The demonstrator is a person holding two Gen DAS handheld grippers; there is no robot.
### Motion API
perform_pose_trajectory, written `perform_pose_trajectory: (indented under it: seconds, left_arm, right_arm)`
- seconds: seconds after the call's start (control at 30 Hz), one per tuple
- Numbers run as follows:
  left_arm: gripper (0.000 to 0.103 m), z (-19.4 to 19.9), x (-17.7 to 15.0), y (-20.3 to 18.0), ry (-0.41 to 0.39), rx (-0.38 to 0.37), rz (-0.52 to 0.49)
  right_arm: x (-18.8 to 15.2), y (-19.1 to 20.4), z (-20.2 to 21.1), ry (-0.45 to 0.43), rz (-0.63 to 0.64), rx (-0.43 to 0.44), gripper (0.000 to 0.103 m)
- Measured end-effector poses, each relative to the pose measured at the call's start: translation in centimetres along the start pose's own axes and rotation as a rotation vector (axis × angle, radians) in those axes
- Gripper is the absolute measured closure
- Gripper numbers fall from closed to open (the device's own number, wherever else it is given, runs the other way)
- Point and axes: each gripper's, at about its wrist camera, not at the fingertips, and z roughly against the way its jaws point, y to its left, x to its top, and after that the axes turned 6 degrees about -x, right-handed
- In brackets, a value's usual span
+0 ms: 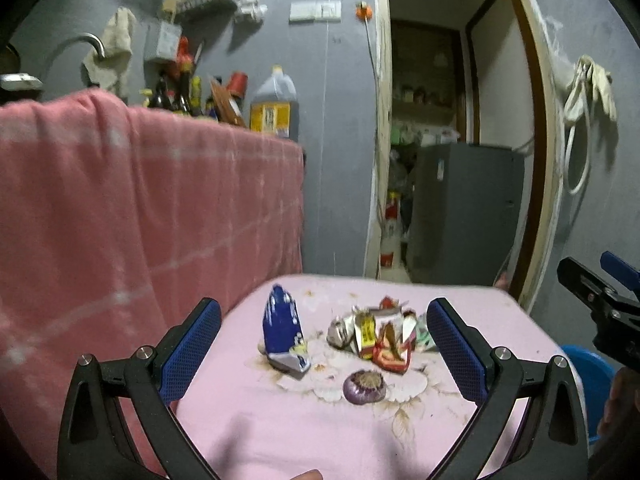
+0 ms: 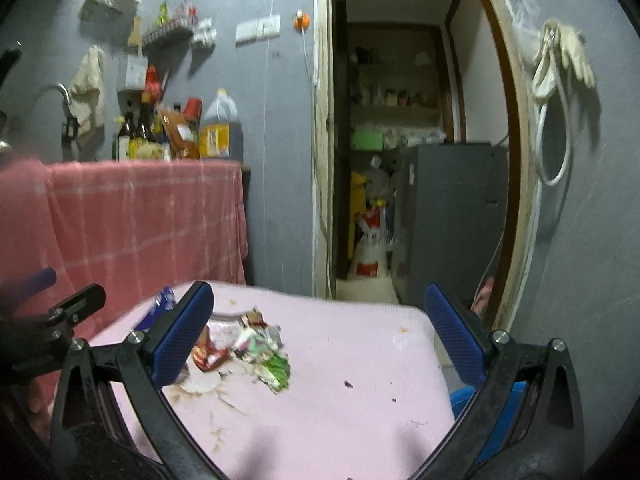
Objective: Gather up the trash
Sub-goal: 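Grasp the purple bulb with the left tool while the right tool grasps the green wrapper, then carry both items over the blue basin and open both tools to drop them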
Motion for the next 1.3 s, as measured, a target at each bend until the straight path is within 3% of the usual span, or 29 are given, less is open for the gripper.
perform_pose_trajectory:
  seconds: [0.33,0.4,0.47,0.57,0.63,0.87,1.0,1.13,1.3]
  left_arm:
    - [0.004,-5.1,-2.5,0.3,0.231,-0.036,0.013]
    - [0.011,-5.8,-2.9,0.4,0.271,-0.065,0.024]
    - [0.019,-6.4,-3.2,0.3,0.311,-0.095,0.031]
    - [0.035,-7.1,-3.5,0.3,0.361,-0.132,0.043]
    - [0.043,-7.5,-3.6,0.4,0.388,-0.155,0.052]
    - [0.05,-9.0,-4.2,0.3,0.506,-0.243,0.092]
    - [0.055,-9.2,-4.0,0.6,0.514,-0.248,0.115]
    - [0.071,-9.5,-4.0,0.9,0.529,-0.235,0.121]
    - [0.075,-9.2,-3.8,0.5,0.543,-0.251,0.111]
  right_arm:
    - [-2.0,-0.6,-4.7,0.162,-0.036,0.125,0.002]
    - [-2.4,-0.2,-5.5,0.194,-0.023,0.144,0.011]
    - [-2.8,0.1,-6.4,0.232,-0.015,0.16,0.028]
    - [-3.8,0.5,-8.2,0.325,-0.014,0.194,0.04]
    - [-4.3,0.9,-9.0,0.372,-0.002,0.207,0.043]
    - [-5.6,2.0,-11.3,0.501,0.032,0.241,0.045]
    - [-6.0,2.3,-12.4,0.547,0.028,0.255,0.048]
    - [-6.2,2.6,-13.0,0.575,0.026,0.284,0.077]
    - [-6.1,2.2,-12.2,0.567,0.002,0.291,0.083]
